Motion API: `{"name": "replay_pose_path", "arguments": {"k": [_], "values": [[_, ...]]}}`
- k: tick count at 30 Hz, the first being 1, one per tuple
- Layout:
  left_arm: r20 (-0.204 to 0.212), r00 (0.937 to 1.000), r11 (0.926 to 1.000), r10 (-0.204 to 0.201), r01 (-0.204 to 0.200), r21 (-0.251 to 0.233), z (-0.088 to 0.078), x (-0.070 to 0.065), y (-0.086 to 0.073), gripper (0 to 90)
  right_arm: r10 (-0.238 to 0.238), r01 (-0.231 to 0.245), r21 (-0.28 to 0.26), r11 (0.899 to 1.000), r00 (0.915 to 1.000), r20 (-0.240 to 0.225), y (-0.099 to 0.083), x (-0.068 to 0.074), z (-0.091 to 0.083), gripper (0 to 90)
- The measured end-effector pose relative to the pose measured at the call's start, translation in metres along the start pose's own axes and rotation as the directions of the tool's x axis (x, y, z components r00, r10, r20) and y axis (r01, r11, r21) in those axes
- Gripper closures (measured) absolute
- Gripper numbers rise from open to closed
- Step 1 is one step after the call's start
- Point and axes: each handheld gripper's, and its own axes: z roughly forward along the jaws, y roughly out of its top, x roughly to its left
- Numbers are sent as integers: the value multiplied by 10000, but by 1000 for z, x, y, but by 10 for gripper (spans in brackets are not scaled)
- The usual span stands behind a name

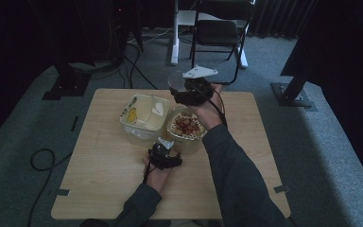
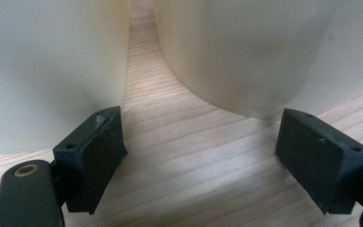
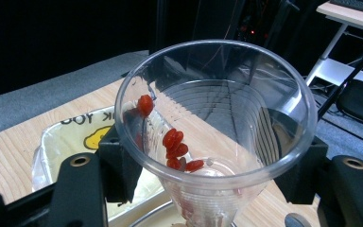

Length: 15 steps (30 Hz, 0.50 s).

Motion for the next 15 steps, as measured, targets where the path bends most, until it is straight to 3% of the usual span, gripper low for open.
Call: {"name": "replay_pose_path", "arguments": {"k": [15], "values": [[13,10000,10000,-20,20,1,0,0,0,164,586,-621,-239,9978,9903,-1260,16,19,25,340]]}}
